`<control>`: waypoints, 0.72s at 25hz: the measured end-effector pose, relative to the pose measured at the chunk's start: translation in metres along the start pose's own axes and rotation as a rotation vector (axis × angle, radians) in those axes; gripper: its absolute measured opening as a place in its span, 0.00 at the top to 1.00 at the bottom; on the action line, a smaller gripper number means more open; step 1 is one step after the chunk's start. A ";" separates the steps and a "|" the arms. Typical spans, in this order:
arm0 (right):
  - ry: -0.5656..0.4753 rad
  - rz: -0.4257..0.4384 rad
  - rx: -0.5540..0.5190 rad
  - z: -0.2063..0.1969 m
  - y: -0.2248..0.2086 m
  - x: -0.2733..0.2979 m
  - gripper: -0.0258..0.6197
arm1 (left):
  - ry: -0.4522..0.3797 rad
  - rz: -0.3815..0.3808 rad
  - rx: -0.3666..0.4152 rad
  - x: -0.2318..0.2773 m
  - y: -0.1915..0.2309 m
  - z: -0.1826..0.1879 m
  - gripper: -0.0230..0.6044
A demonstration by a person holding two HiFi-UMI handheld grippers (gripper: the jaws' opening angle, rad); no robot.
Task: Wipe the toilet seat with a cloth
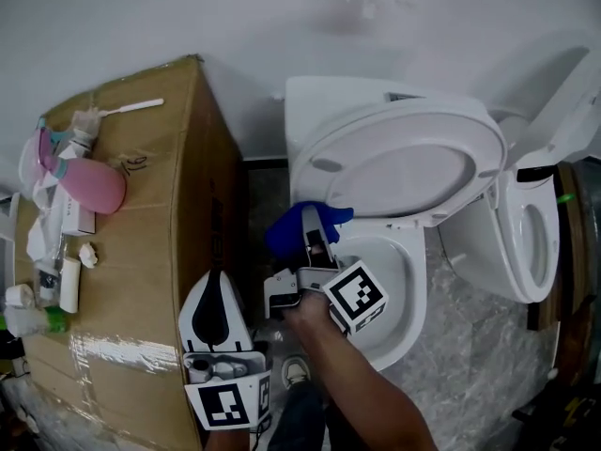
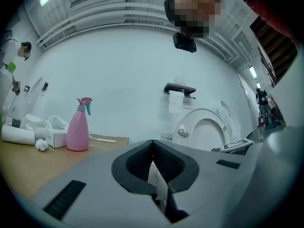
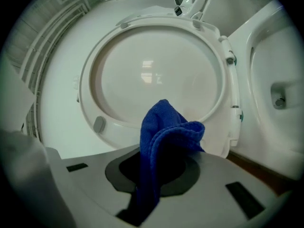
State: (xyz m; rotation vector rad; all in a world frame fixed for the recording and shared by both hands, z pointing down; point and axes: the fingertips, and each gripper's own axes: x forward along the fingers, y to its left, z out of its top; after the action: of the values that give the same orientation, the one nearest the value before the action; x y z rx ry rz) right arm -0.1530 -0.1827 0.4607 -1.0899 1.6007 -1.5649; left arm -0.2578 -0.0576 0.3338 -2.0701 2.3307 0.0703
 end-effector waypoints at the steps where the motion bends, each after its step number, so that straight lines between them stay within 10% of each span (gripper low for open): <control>1: 0.001 0.012 -0.003 -0.001 0.011 0.001 0.87 | -0.003 -0.001 0.001 0.000 0.001 0.005 0.94; 18: 0.027 0.149 -0.078 0.015 0.143 -0.009 0.87 | -0.051 -0.003 -0.011 -0.001 0.003 0.074 0.94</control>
State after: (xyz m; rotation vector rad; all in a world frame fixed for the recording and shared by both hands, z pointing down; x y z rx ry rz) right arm -0.1533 -0.1896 0.3165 -0.9696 1.7325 -1.4364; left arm -0.2613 -0.0531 0.2600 -2.0510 2.3036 0.1341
